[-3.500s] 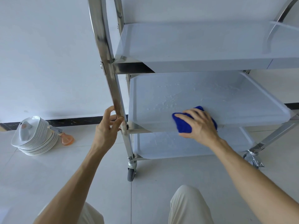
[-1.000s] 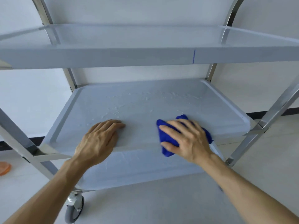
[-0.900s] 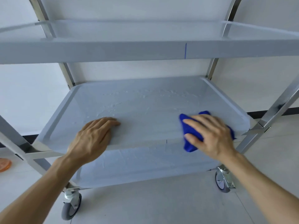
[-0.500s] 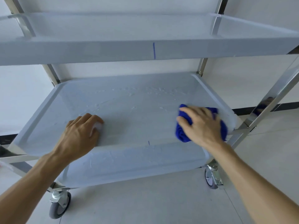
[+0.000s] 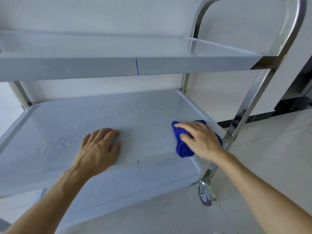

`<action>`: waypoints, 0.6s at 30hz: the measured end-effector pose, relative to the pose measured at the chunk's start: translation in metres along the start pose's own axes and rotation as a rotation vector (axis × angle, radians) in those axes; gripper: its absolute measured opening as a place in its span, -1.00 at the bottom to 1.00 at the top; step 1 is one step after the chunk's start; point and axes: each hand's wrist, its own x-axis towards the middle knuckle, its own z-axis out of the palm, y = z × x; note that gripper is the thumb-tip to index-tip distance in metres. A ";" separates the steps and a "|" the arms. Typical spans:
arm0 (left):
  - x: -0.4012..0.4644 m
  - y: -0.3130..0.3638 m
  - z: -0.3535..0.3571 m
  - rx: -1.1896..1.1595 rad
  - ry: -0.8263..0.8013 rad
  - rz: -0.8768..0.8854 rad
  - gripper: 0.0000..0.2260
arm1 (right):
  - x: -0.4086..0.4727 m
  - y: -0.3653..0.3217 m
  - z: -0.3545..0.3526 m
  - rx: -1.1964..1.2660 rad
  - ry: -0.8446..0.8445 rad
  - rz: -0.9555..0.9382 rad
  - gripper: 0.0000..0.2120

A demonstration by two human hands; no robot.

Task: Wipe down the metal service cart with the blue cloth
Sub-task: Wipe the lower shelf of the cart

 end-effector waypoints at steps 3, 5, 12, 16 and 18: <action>-0.001 0.003 0.001 0.028 0.002 0.005 -0.57 | 0.020 0.042 -0.014 -0.009 -0.008 0.247 -0.62; -0.002 0.004 0.001 0.046 0.000 -0.001 -0.59 | 0.040 0.044 -0.013 -0.054 -0.040 0.371 -0.65; 0.000 0.006 -0.007 0.077 -0.032 -0.002 -0.50 | 0.047 -0.036 0.026 -0.048 -0.136 0.131 -0.40; 0.005 0.005 -0.013 0.118 -0.027 0.068 -0.38 | 0.019 -0.044 0.022 -0.042 -0.164 -0.100 -0.49; 0.010 0.004 -0.016 0.143 -0.034 0.081 -0.37 | 0.014 -0.028 0.012 -0.039 -0.144 -0.124 -0.54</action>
